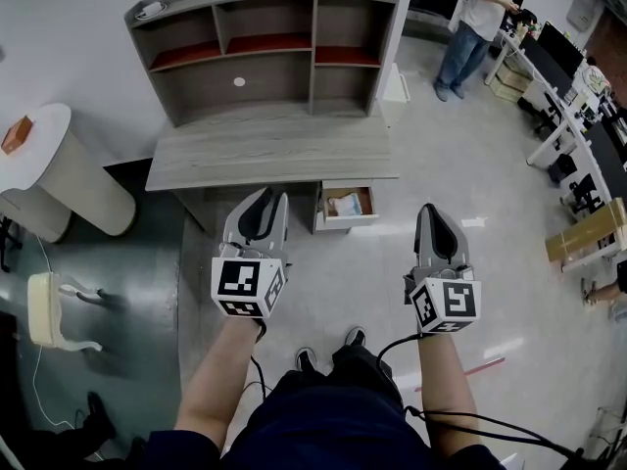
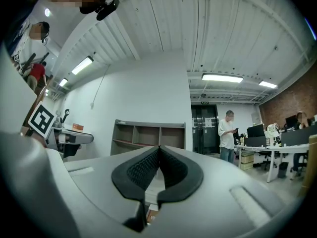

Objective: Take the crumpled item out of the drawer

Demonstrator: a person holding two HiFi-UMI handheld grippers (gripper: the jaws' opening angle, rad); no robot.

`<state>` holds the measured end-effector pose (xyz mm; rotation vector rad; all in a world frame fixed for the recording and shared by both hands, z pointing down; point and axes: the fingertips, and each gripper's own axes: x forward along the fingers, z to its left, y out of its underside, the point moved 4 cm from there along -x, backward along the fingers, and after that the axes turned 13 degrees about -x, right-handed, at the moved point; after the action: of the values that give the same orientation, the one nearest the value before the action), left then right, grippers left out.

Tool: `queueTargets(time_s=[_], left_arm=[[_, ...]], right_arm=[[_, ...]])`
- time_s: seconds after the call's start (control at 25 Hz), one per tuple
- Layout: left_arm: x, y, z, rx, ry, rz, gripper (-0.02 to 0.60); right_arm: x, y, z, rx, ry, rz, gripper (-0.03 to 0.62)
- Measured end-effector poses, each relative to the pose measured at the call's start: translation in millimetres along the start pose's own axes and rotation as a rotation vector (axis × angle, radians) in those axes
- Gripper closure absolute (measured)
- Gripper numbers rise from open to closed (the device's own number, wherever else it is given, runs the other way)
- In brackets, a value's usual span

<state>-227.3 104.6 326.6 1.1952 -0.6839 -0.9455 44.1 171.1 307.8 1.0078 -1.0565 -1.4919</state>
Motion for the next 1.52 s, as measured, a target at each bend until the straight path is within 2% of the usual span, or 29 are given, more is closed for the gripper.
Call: queueTargets(time_s=[0.48,1.04,1.28,1.52], left_arm=[[60,9,12,0.020,-0.029,0.021,0.508],[164,24,-8,0.028,-0.116,0.048,0.508],[184,33,-18,0.042,-0.153,0.063,0.508],[194,50,-6,0.056,-0.184,0.111,0.508]], right_arm=[[63,28,-20,0.037,-0.035,-0.006,0.588],[153,67,-95,0.086,-0.127,-0.009,0.588],[173,83,-115,0.099,-0.164,-0.006,0.588],[191,103,-115,0.118,-0.187,0.026,0.588]])
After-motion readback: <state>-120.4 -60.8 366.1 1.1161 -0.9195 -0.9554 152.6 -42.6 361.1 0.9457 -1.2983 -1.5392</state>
